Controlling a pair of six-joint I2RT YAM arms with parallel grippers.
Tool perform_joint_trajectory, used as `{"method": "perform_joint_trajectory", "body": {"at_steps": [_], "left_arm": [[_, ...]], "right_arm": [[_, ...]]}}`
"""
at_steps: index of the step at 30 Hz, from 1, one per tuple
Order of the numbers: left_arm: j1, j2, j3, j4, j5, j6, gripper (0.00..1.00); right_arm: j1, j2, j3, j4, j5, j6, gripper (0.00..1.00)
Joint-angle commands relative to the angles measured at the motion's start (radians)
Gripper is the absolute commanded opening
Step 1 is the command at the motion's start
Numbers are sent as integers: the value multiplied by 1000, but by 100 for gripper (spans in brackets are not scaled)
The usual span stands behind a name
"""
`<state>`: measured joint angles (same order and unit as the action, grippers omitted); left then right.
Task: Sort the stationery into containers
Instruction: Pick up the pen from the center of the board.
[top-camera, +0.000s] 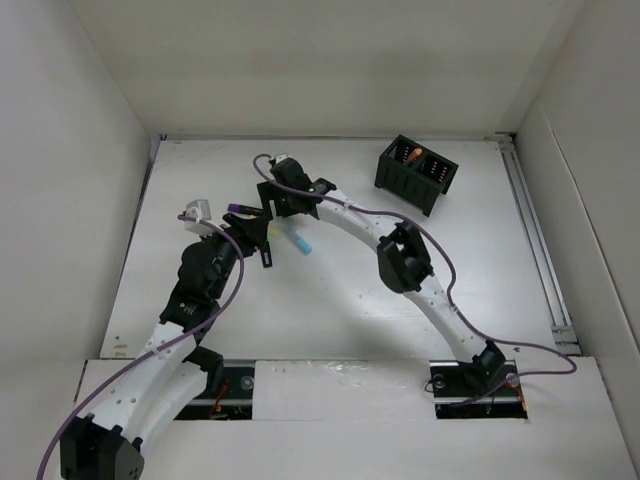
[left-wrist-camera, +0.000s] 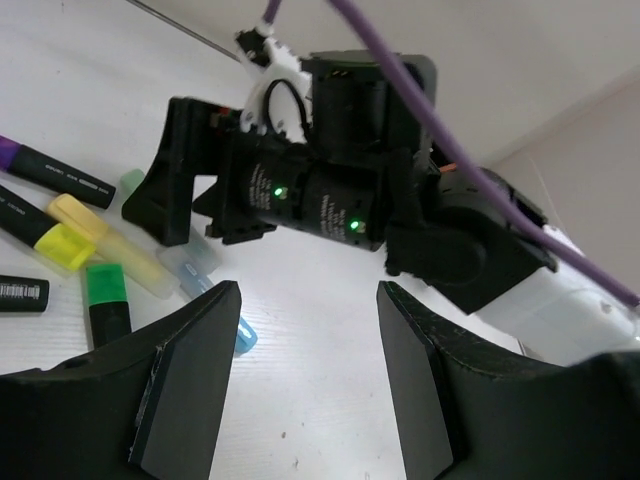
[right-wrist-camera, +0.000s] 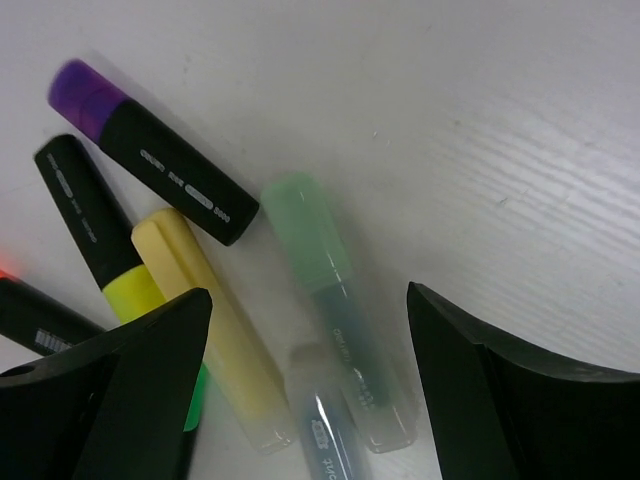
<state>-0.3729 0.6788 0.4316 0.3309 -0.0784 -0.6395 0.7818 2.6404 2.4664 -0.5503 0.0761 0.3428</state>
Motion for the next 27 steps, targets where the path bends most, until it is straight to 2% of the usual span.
{"method": "perform_joint_trajectory", "body": {"at_steps": [1, 7, 12, 18, 24, 25, 27], "left_arm": [[0, -19, 10, 23, 22, -8, 54], [0, -62, 4, 23, 9, -8, 55], [0, -62, -8, 28, 9, -8, 55], [0, -39, -10, 48, 37, -8, 55], [0, -19, -10, 63, 63, -8, 56], [0, -19, -10, 63, 63, -8, 56], [0, 11, 1, 63, 89, -8, 56]], "right_arm": [[22, 23, 40, -36, 59, -14, 84], [31, 23, 2, -13, 180, 25, 66], [31, -2, -47, -13, 281, 47, 38], [-42, -149, -306, 93, 304, 139, 24], [-116, -339, -648, 219, 254, 190, 21], [-125, -376, -667, 219, 237, 205, 23], [-125, -390, -682, 228, 209, 216, 36]]}}
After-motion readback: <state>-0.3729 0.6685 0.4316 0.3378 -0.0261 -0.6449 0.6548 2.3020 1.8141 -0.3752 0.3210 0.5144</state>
